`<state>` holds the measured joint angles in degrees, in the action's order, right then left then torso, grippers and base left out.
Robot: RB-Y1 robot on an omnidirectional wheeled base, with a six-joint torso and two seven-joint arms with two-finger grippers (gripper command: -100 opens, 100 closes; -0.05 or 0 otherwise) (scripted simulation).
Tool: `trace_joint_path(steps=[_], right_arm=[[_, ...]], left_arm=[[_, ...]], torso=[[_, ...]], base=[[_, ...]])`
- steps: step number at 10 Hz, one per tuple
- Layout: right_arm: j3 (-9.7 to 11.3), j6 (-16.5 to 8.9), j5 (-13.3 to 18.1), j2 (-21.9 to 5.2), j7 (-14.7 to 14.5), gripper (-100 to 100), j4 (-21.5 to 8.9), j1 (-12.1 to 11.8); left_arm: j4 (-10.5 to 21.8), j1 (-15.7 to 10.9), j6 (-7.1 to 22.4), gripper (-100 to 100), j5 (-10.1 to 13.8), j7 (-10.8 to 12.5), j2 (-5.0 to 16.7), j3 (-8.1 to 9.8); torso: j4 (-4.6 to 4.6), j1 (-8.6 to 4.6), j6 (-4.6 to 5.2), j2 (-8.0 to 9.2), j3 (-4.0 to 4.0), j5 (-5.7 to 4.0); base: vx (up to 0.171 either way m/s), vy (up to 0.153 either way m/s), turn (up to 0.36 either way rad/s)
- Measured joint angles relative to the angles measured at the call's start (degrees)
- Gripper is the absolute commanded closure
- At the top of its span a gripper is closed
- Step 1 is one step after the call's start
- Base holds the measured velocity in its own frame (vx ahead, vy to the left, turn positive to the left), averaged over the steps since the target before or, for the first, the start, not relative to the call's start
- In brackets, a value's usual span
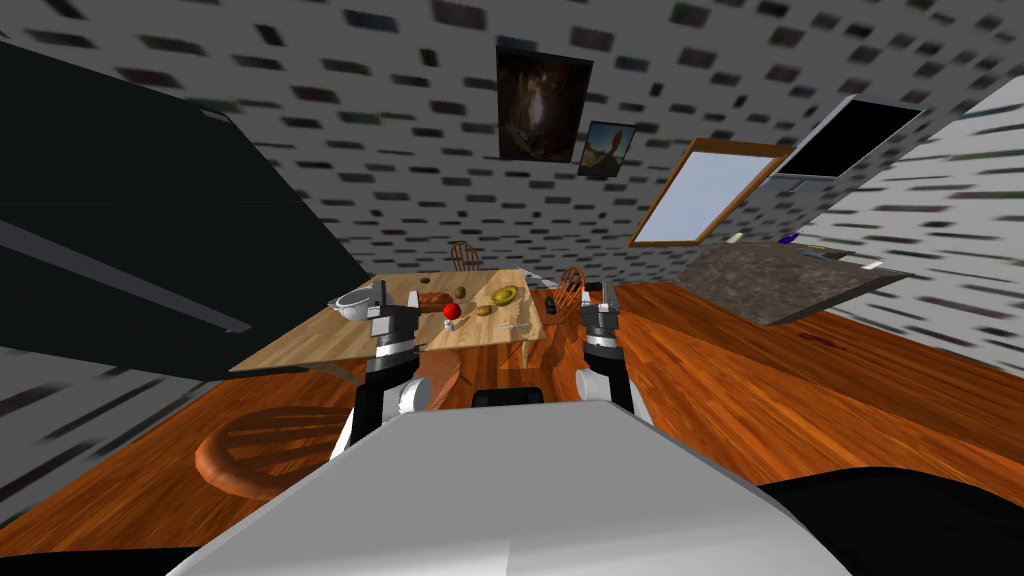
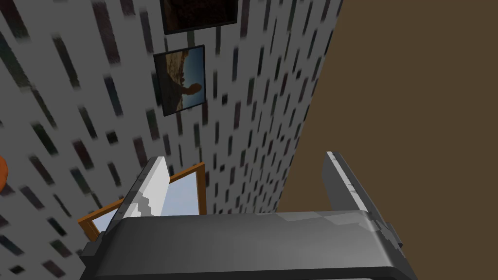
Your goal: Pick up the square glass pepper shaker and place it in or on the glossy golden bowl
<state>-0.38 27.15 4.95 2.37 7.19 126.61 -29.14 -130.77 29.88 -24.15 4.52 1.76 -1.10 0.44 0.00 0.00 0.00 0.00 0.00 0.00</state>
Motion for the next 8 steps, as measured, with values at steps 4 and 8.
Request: trace_joint_path(steps=[4, 8], right_arm=[[0.0, 0.0, 0.0, 0.0, 0.0, 0, 0.0, 0.0], [0.0, 0.0, 0.0, 0.0, 0.0, 0, 0.0, 0.0]], left_arm=[[3.58, -1.37, 0.21, -100, -1.83, -1.89, 5.19, 0.08], [10.24, -3.25, -0.29, -100, -5.68, -5.82, 9.27, 0.18]], torso=[[0.0, 0.07, 0.0, -0.01, -0.01, 0.02], [0.0, 0.08, 0.0, 0.01, 0.0, 0.02]], base=[[0.0, 0.011, 0.007], [-0.005, 0.015, 0.013]])
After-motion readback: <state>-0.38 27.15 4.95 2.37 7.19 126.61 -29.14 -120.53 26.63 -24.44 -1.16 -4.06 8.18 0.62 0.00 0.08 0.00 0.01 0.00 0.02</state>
